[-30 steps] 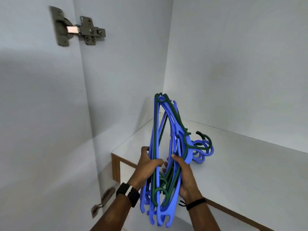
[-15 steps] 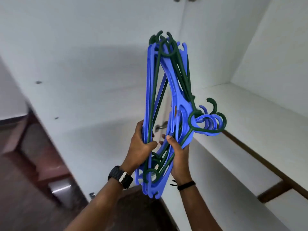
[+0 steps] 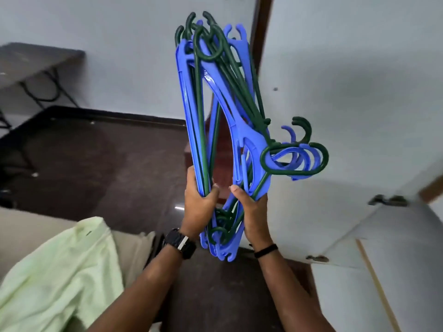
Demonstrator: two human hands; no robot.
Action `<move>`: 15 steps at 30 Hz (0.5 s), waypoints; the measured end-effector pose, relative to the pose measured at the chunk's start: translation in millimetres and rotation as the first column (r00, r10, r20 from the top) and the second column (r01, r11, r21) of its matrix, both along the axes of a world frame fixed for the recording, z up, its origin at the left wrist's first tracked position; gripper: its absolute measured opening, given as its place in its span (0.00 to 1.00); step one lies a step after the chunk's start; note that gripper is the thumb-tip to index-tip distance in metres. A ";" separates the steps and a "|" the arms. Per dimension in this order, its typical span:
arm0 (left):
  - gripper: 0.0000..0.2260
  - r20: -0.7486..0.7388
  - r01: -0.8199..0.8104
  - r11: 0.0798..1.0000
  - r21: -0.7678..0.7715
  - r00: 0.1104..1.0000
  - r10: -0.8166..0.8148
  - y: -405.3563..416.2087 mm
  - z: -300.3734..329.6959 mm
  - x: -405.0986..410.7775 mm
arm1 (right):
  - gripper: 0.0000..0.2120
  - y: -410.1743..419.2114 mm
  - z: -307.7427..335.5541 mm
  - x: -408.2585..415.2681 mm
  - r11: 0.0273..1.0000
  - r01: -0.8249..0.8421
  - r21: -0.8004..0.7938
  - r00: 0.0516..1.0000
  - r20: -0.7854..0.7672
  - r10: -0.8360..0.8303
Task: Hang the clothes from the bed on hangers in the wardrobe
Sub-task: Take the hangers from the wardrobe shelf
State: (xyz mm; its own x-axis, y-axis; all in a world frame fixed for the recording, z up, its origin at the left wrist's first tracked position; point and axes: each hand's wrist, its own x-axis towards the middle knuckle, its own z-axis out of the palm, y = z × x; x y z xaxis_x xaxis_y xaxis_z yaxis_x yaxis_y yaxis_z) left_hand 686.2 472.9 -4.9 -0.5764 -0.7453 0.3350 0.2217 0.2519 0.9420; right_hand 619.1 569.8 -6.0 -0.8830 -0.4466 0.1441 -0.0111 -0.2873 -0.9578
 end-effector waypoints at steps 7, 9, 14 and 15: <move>0.19 0.157 -0.180 0.980 0.081 0.974 0.165 -147.8 -47.4 97.5 | 0.22 -149.2 -35.7 86.2 0.959 -0.249 0.133 0.965 0.113 0.235; 0.17 0.199 -0.223 0.970 0.097 0.959 0.201 -183.1 -59.5 121.8 | 0.20 -186.3 -50.2 107.3 0.933 -0.315 0.171 0.944 0.162 0.289; 0.18 0.264 -0.275 0.947 0.165 0.938 0.226 -236.1 -91.3 166.3 | 0.20 -244.5 -83.7 142.7 0.861 -0.429 0.272 0.895 0.255 0.365; 0.19 0.270 -0.286 0.944 0.166 0.934 0.235 -243.3 -97.9 172.0 | 0.21 -251.8 -89.5 147.0 0.850 -0.441 0.287 0.891 0.255 0.376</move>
